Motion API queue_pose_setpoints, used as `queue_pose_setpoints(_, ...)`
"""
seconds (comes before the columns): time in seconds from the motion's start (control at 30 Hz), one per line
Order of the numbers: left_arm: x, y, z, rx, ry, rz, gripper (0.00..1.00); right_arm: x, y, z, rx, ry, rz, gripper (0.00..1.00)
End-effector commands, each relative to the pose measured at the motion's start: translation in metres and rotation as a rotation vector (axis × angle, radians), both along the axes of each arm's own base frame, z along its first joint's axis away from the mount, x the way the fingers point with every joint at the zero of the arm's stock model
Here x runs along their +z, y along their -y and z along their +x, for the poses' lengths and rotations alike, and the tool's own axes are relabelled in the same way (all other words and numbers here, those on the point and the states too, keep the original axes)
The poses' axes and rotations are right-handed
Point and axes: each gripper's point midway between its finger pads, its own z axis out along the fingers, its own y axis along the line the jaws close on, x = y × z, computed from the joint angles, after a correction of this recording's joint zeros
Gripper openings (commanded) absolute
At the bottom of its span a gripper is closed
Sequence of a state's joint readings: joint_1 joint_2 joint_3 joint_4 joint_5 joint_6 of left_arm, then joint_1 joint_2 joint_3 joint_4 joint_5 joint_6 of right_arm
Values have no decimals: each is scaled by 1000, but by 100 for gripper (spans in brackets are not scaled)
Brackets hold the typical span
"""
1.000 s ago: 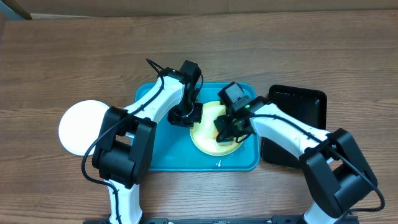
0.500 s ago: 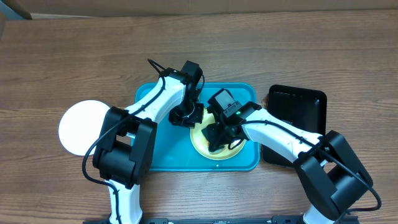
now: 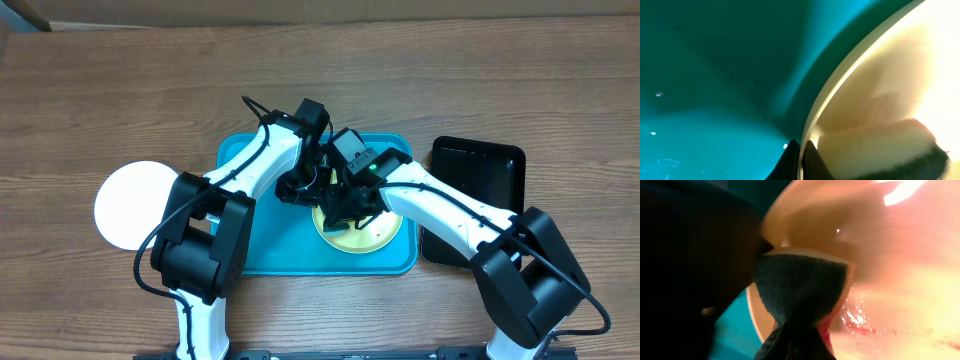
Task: Clean dirty plates on tray and stack at the side
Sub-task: 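Bring the sponge with right gripper and scrub the yellow plate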
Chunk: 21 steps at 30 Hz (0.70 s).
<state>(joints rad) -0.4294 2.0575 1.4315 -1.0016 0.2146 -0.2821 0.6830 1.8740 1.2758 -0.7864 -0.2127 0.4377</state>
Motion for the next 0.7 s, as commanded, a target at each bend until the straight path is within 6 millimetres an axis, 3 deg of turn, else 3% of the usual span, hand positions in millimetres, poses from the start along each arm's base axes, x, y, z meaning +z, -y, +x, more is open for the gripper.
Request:
queue_pose_setpoints(0.0, -3, 4, -4, 9, -23, -12, 4, 16, -5, 12, -11, 52, -4, 4)
queue_pose_setpoints(0.4, -4, -16, 0, 57, -27, 34, 4, 6, 41, 12, -52, 84, -239, 4)
queue_pose_setpoints(0.67, -2, -18, 2, 92, -46, -3, 4, 8, 30, 15, -48, 87, -182, 4)
